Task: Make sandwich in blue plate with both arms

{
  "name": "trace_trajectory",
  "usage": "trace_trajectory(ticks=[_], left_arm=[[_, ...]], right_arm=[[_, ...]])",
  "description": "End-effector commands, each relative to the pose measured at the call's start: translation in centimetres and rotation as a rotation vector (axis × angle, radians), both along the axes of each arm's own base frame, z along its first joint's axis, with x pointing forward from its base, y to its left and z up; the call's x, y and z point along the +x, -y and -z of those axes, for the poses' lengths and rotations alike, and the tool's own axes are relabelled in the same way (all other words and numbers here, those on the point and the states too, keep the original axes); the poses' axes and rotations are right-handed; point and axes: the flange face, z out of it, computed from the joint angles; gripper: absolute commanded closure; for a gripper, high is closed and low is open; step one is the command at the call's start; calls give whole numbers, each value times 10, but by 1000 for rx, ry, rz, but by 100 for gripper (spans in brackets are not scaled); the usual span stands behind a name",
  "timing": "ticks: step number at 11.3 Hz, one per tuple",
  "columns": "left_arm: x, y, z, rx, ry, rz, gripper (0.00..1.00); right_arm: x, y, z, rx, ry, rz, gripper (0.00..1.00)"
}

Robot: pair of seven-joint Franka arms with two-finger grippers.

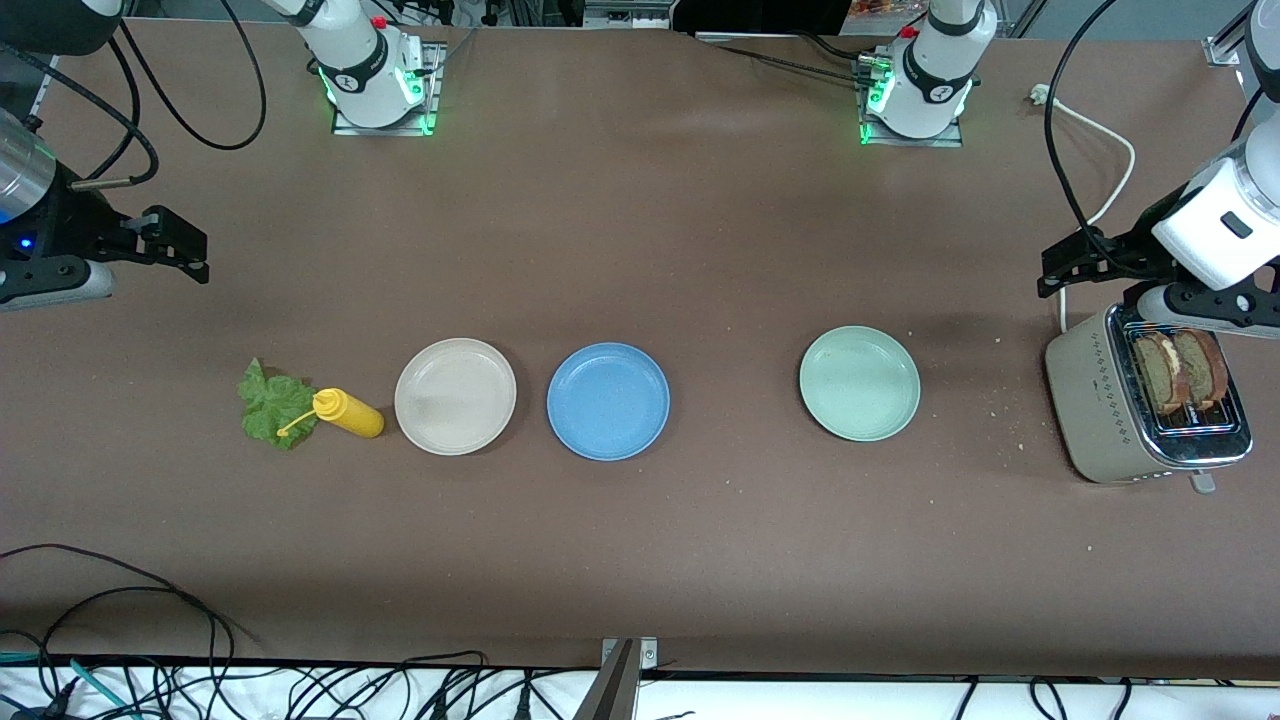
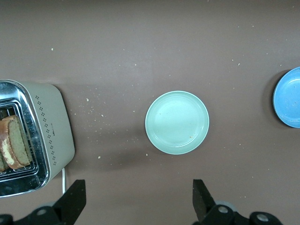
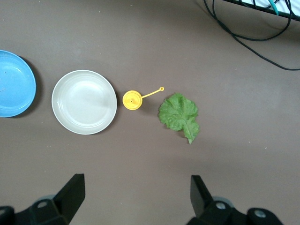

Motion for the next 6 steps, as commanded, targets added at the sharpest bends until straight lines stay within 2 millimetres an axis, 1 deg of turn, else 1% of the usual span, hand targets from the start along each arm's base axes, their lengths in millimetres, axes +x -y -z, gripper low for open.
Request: trace_trajectory(ticks=[1,6], left_arm=[[0,1,-5,15,1,18,0],[0,-1,-6,15,3,15,0]], right_arm=[[-3,-1,-7,-15,2,16,0],[-2,-1,-6,-15,0,13,0]])
